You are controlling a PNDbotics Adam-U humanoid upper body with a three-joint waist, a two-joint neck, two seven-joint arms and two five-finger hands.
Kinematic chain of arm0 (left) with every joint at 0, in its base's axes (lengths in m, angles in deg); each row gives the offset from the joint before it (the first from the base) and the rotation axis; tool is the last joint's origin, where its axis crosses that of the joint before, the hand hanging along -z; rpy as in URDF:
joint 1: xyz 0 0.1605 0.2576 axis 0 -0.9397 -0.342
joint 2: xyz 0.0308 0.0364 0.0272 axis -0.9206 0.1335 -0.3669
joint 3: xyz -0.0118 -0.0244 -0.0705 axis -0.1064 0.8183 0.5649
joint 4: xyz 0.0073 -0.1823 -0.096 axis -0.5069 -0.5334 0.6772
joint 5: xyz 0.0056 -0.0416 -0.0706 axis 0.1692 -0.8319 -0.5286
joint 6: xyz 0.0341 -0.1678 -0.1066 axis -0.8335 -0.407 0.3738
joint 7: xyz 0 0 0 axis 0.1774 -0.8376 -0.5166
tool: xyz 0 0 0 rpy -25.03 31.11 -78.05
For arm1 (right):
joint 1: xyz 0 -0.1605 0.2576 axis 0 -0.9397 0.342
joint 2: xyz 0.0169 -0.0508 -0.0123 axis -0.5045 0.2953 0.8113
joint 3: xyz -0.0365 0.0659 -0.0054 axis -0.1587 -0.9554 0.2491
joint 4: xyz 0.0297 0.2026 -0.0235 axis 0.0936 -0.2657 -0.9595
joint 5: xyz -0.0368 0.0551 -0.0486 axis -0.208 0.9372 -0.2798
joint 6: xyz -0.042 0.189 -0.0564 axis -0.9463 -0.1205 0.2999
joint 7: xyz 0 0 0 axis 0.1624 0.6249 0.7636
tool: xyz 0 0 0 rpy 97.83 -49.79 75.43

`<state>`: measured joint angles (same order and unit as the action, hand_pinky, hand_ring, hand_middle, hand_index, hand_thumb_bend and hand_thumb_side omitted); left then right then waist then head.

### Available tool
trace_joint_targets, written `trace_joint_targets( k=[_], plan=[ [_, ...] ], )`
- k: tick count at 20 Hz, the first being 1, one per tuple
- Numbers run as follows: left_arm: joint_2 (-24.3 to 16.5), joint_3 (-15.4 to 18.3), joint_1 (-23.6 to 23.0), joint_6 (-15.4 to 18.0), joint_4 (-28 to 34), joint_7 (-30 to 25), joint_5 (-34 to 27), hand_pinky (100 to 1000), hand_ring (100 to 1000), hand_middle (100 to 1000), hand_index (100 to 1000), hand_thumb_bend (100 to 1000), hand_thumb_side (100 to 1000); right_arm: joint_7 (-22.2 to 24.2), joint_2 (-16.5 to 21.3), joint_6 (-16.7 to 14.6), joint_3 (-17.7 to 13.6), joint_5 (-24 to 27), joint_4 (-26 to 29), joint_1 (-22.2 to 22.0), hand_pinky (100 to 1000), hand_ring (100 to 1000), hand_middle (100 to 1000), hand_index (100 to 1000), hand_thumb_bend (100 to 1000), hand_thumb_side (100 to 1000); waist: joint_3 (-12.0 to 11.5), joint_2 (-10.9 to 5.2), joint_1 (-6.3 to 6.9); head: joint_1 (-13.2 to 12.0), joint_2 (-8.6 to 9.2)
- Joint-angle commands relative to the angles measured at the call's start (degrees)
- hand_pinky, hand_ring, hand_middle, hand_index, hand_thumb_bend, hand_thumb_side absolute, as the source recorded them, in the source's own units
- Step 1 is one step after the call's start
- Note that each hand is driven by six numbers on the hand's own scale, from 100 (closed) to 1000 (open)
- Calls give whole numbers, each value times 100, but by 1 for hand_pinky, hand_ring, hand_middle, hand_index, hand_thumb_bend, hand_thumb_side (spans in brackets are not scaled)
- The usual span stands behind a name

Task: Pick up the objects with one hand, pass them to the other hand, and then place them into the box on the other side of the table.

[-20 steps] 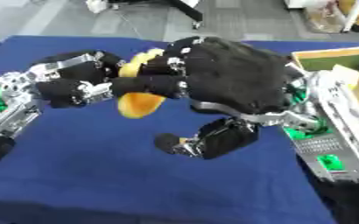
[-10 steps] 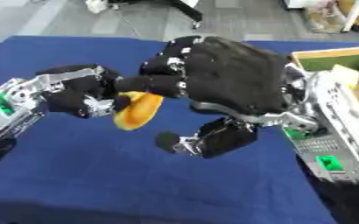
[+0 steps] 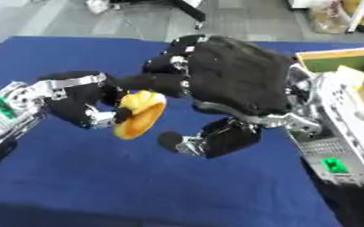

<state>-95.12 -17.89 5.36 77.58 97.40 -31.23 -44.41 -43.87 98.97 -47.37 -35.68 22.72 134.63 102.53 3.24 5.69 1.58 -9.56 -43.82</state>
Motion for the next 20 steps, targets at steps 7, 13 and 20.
trace_joint_targets(
  k=[7,13,20],
  plan=[
    [-146,43,87,52,227,-132,135,618,471,401,503,127,257,-105,-51,251,33,-274,119,64,651,593,637,859,300,375,-1,-88,-68,7,-30],
    [-109,48,109,-21,247,-55,34,616,470,400,501,131,257,-189,-95,428,85,-463,119,44,644,584,626,832,300,370,-8,-88,-72,16,-30],
    [-69,30,141,-239,344,133,-254,611,468,397,498,129,265,-270,-128,554,131,-628,119,-5,637,576,619,805,303,364,-15,-86,-74,19,-30]
  ],
)
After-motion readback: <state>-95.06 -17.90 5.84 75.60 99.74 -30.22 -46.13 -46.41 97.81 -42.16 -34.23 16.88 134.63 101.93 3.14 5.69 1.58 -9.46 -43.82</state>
